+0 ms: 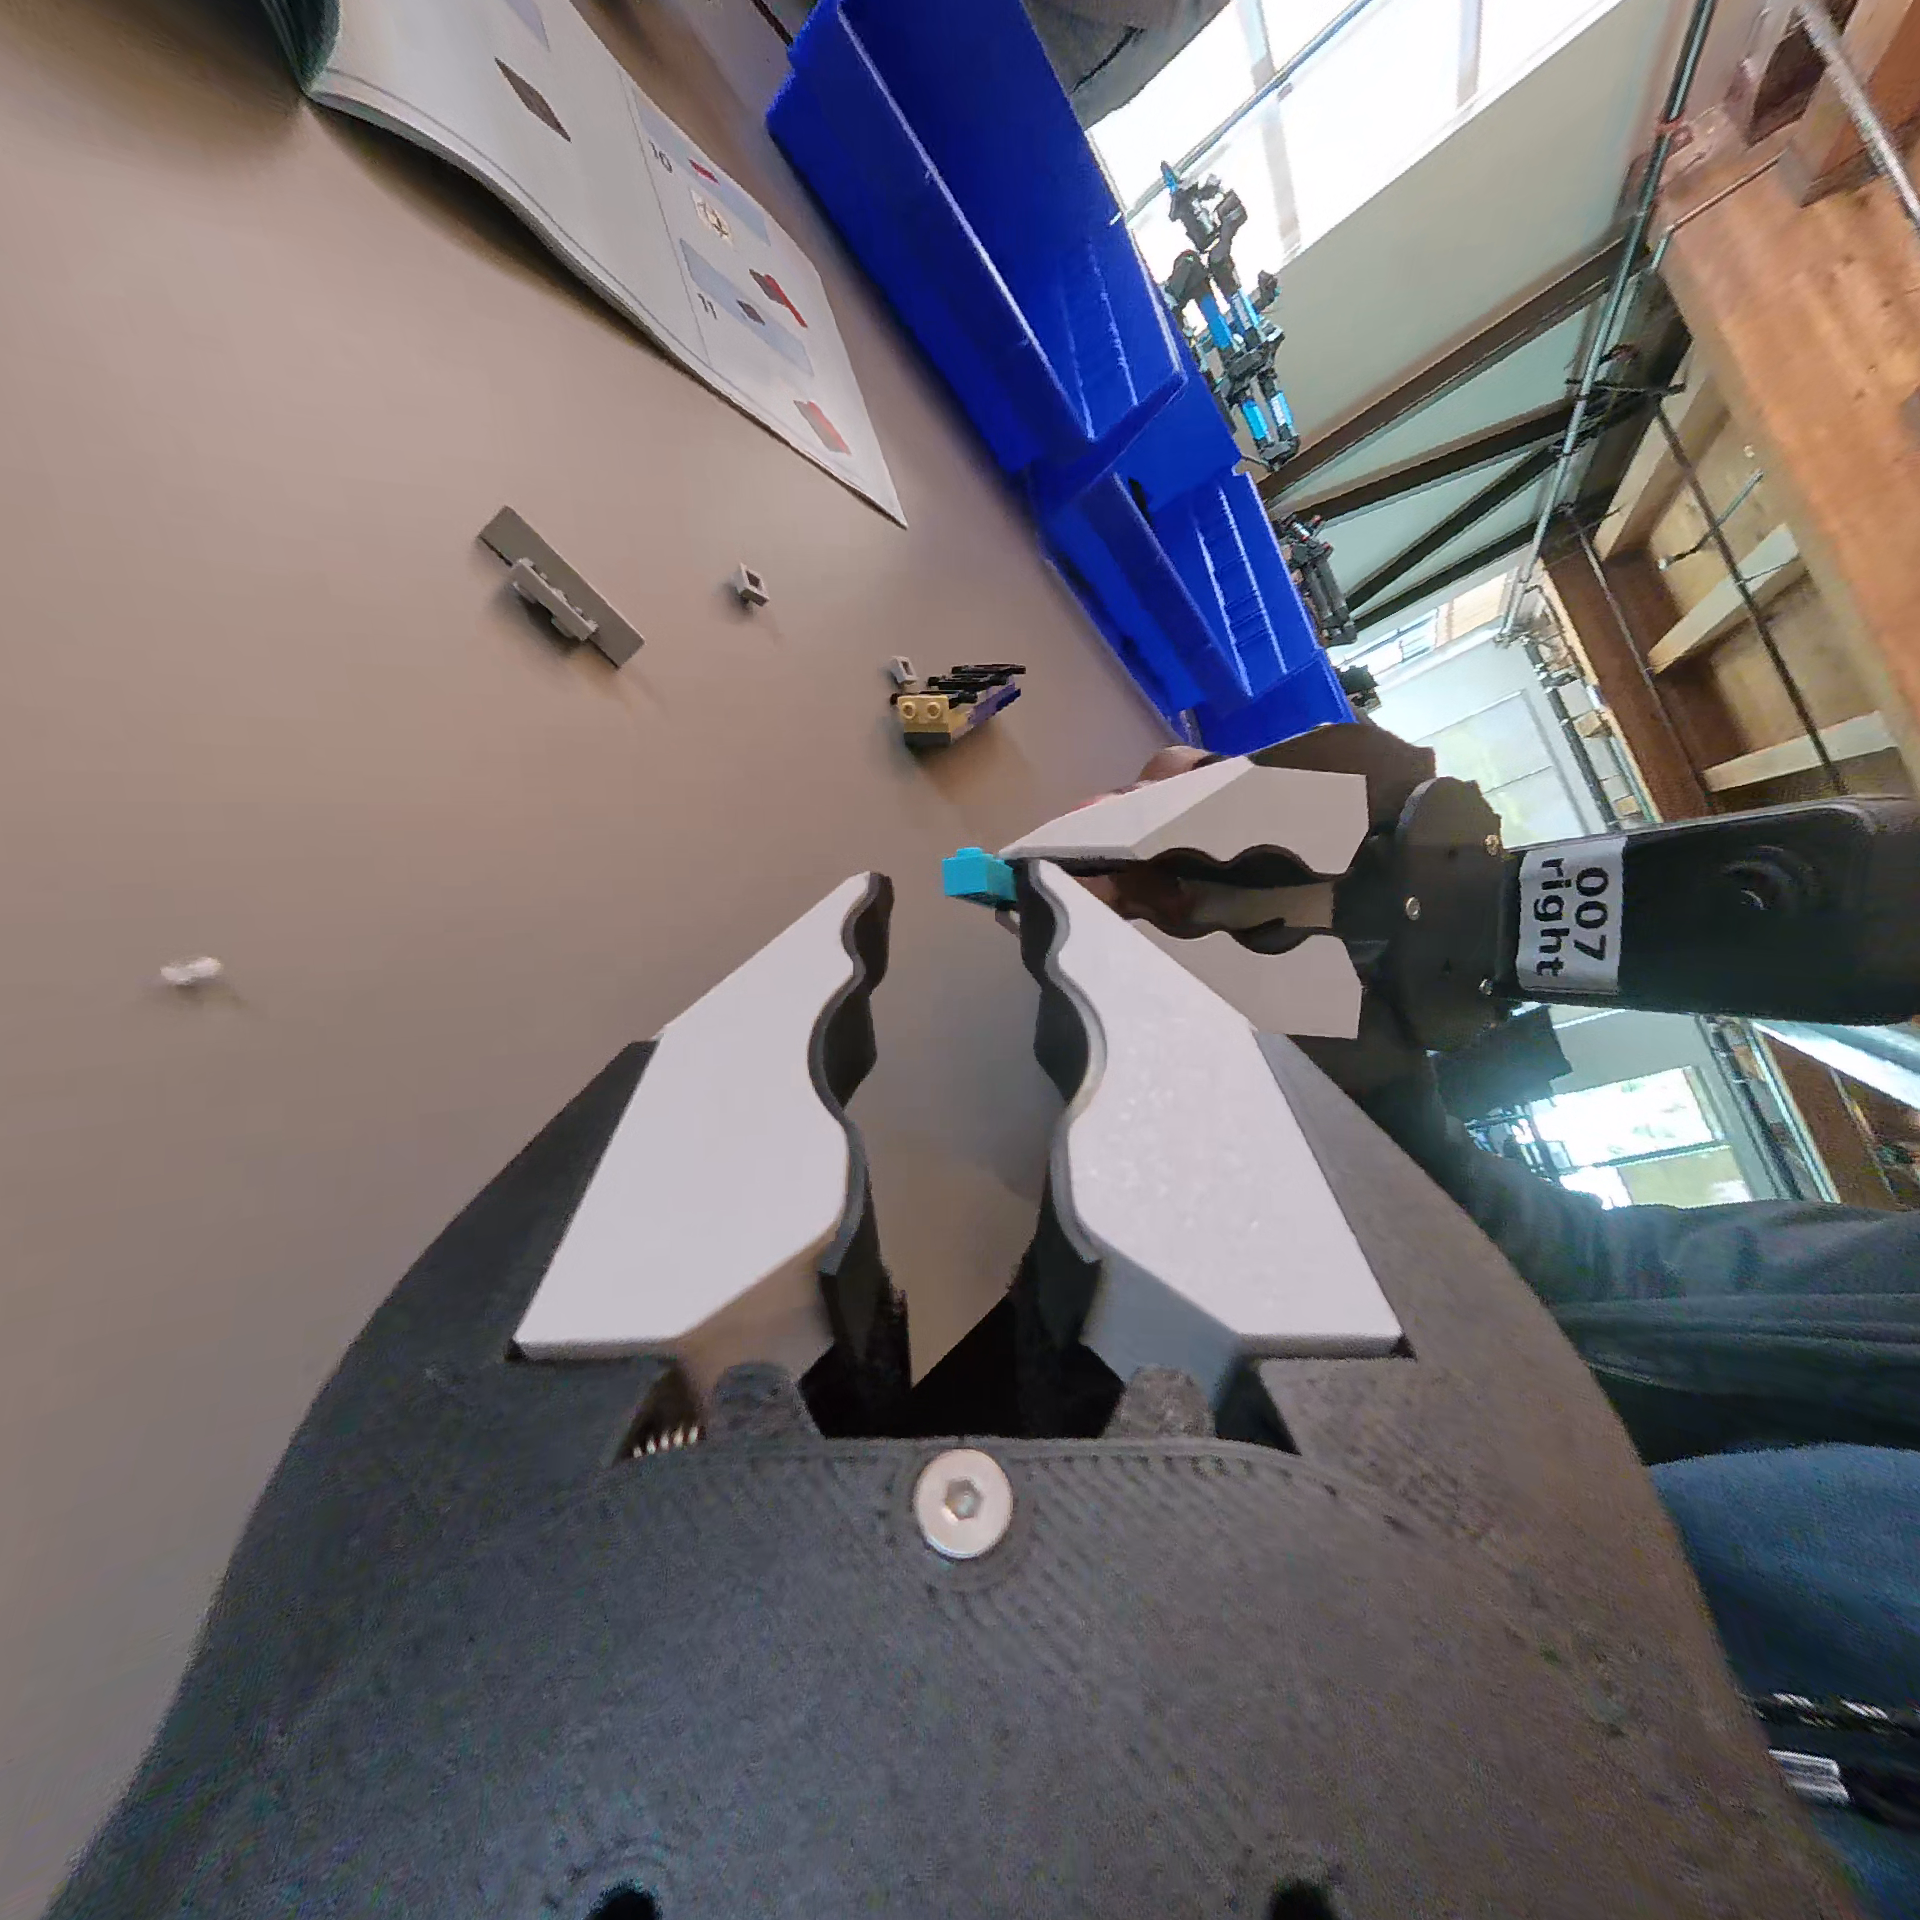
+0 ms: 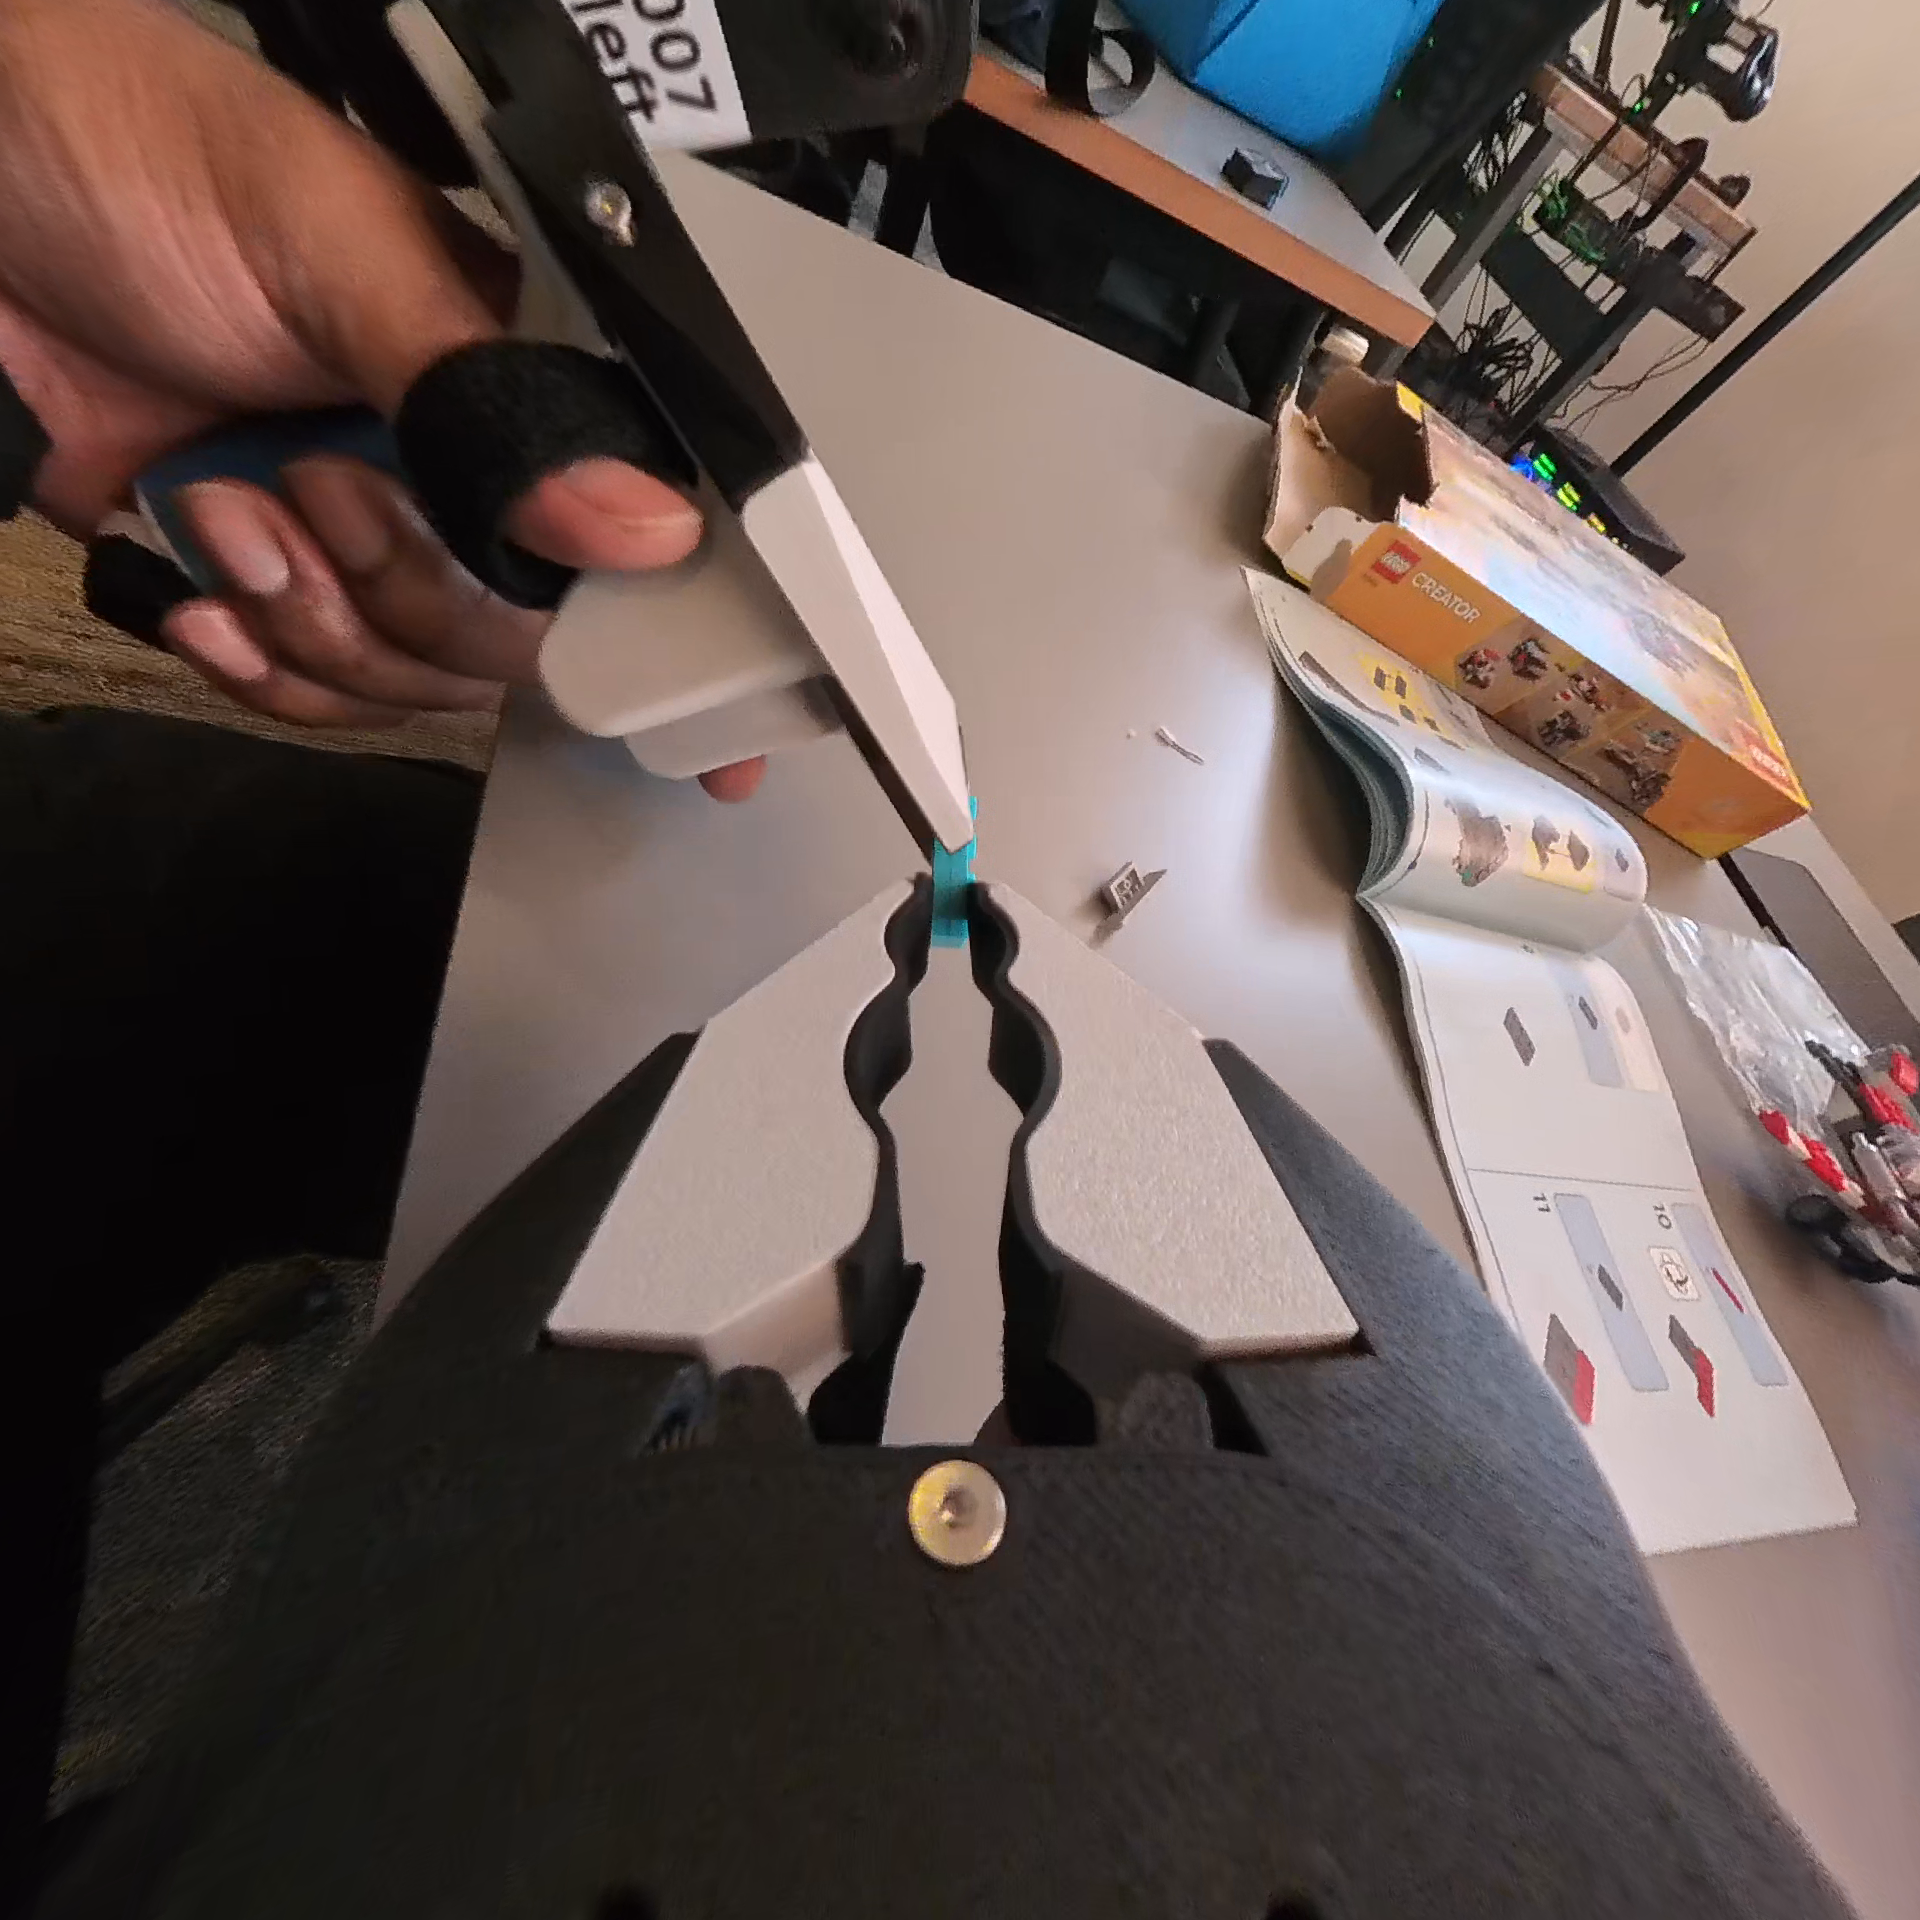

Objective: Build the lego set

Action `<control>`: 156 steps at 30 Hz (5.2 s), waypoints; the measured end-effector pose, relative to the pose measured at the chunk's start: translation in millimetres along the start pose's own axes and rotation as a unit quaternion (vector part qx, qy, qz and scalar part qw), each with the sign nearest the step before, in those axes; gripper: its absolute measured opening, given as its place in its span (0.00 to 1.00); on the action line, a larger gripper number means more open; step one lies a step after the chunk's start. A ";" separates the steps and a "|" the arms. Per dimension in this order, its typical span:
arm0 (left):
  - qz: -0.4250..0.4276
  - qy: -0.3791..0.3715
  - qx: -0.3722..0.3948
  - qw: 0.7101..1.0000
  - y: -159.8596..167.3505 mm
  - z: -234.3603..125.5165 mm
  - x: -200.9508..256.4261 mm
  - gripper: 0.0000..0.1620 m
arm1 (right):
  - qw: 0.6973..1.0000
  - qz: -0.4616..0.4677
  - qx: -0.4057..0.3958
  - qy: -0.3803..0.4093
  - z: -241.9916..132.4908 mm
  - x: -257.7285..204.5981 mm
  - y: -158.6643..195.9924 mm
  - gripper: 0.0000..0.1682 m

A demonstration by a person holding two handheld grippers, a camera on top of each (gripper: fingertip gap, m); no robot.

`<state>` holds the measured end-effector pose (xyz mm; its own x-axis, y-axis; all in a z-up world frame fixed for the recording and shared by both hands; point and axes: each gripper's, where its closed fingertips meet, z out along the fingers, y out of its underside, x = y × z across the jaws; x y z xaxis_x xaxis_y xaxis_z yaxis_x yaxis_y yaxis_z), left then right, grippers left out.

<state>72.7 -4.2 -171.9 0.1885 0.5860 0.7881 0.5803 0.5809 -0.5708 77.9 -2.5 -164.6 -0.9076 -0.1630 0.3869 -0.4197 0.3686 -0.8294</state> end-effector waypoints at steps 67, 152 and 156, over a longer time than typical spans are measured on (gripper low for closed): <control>0.007 -0.035 0.094 0.995 -41.5 -52.1 -35.5 0.05 | 0.965 0.159 -0.206 -0.041 65.4 31.9 37.0 0.08; -0.019 -0.046 0.015 0.999 -4.0 -26.5 -22.7 0.05 | 0.969 0.059 -0.210 -0.117 35.0 -7.8 39.3 0.08; -0.028 -0.054 0.020 0.998 -4.6 -28.5 -26.5 0.05 | 0.967 0.131 -0.203 -0.079 36.2 -13.2 35.4 0.08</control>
<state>87.6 -38.5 -183.5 0.0688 0.6092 0.7901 0.5556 0.6344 -0.5375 74.8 -20.4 -213.6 -0.9858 -0.1404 0.0917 -0.1660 0.7396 -0.6522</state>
